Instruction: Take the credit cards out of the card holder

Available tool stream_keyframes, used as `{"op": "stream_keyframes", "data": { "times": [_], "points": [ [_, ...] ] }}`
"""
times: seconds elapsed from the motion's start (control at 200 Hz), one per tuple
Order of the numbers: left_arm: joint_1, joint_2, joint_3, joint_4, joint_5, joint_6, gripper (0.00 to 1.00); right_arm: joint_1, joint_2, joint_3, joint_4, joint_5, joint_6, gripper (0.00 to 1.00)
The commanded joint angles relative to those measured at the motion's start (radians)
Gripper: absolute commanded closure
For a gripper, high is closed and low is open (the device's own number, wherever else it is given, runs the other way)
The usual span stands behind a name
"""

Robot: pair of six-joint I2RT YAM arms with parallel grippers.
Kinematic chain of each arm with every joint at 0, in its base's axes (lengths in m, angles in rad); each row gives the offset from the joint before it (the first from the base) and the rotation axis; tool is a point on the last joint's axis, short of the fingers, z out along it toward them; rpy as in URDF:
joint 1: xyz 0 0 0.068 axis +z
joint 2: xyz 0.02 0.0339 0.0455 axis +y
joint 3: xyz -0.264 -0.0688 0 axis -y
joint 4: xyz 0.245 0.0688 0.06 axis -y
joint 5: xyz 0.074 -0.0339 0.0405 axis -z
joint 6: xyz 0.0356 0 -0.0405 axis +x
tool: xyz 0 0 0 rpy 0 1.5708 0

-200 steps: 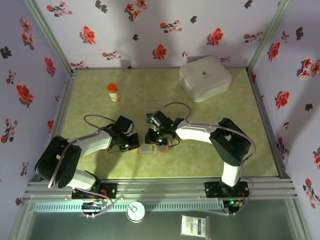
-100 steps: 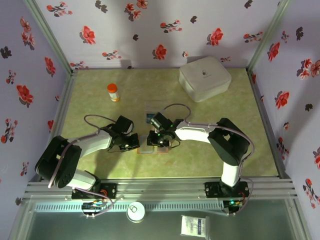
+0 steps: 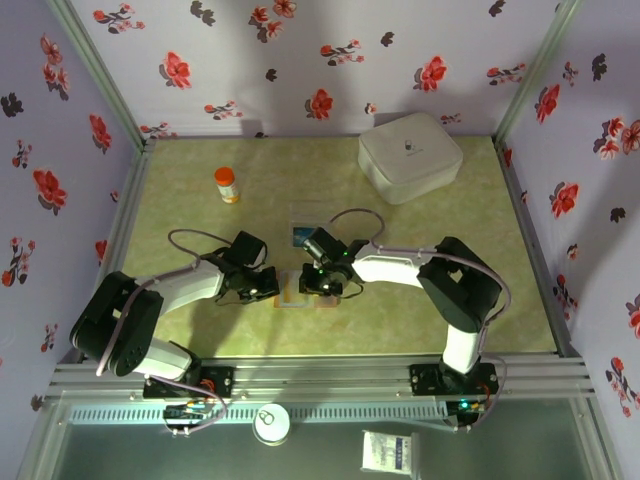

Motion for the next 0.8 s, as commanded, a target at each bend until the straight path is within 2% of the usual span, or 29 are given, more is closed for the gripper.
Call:
{"op": "stream_keyframes", "data": {
  "times": [0.0,0.295,0.48,0.795],
  "points": [
    [-0.008,-0.003,0.016,-0.051,-0.024,0.008,1.0,-0.007,-0.031,-0.028,-0.025,0.029,-0.01,0.79],
    [-0.008,-0.101,0.042,-0.076,-0.031,-0.02,0.98,-0.009,-0.026,-0.041,0.003,0.011,0.0,0.8],
    [-0.009,-0.138,0.053,-0.041,0.014,-0.05,0.88,-0.01,-0.031,-0.047,0.003,0.013,0.0,0.8],
    [-0.043,-0.065,0.061,0.071,0.074,-0.088,0.72,-0.01,-0.039,-0.054,0.009,0.013,0.003,0.81]
  ]
}}
